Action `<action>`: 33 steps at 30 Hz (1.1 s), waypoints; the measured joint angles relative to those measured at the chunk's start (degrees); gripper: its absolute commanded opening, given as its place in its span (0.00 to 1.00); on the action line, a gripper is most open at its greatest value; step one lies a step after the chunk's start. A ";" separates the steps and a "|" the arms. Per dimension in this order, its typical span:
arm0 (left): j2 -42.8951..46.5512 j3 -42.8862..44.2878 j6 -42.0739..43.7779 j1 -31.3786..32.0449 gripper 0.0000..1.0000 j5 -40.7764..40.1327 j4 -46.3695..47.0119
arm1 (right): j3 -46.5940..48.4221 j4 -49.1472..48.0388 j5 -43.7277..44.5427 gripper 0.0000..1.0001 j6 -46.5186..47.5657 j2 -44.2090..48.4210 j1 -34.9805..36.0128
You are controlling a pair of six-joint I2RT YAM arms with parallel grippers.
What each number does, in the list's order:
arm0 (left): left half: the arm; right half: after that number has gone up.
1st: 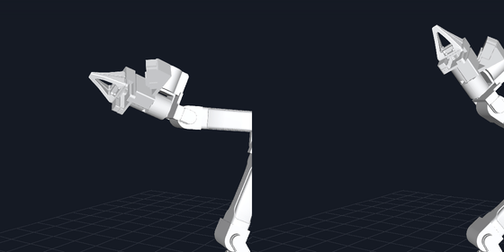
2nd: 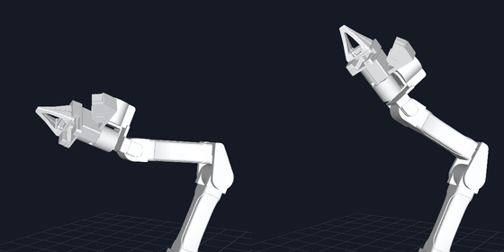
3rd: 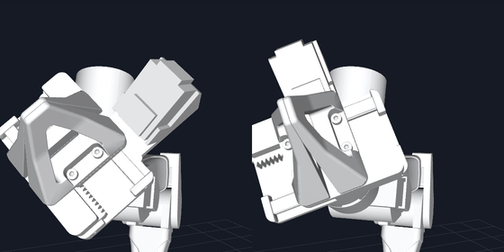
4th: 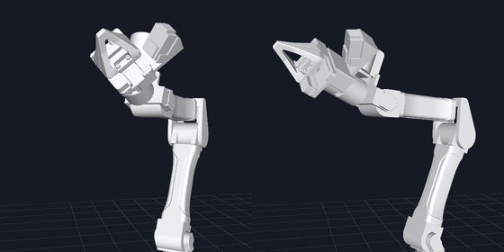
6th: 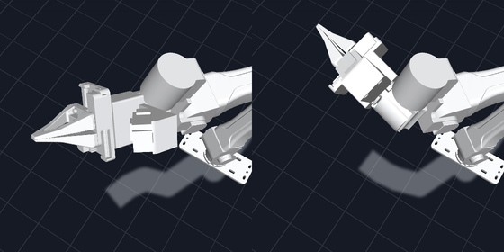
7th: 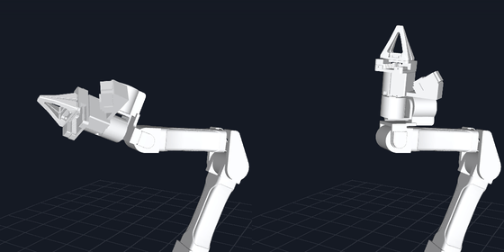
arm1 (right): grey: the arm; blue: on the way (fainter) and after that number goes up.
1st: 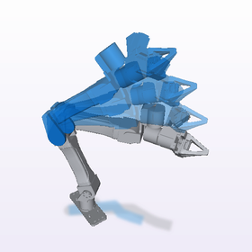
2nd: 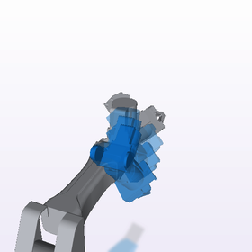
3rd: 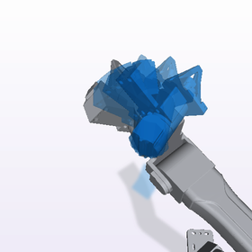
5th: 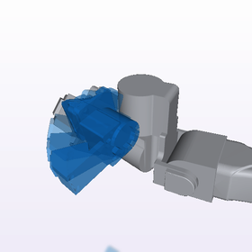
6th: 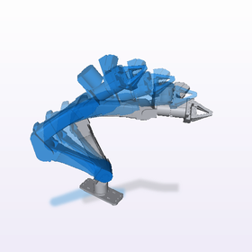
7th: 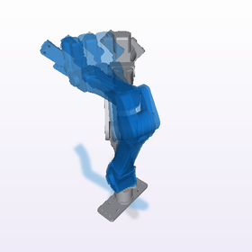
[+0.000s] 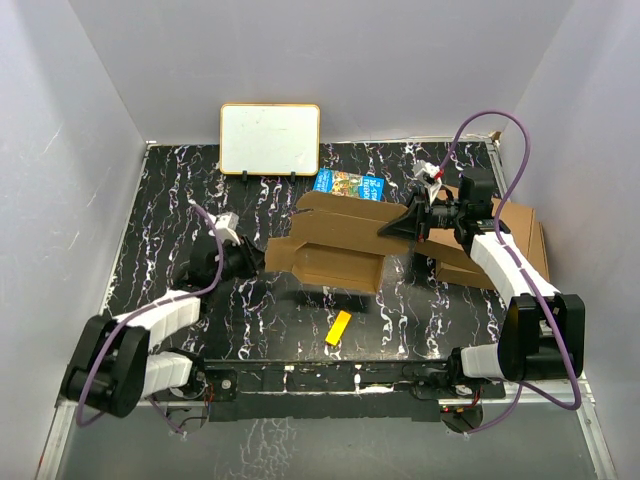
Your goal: Fold the paper box
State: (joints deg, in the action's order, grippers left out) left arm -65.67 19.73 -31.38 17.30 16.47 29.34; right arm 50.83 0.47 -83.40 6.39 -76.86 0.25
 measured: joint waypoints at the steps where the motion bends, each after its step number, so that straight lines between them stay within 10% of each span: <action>1: -2.32 0.04 -0.15 0.00 0.19 2.03 1.70 | 0.00 0.09 -0.02 0.08 0.11 0.00 0.00; 18: -8.02 0.04 -2.29 8.28 0.23 15.04 15.26 | 0.00 3.82 1.07 0.08 4.09 -0.52 0.00; 33: -4.72 -0.39 -4.79 8.39 0.48 16.06 13.22 | 0.00 8.24 4.44 0.08 8.76 -0.55 0.00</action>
State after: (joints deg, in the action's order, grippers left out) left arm -70.39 19.33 -36.16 25.69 32.53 42.57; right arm 50.83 8.71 -78.96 15.16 -77.41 0.25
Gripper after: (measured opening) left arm 0.456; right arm 0.089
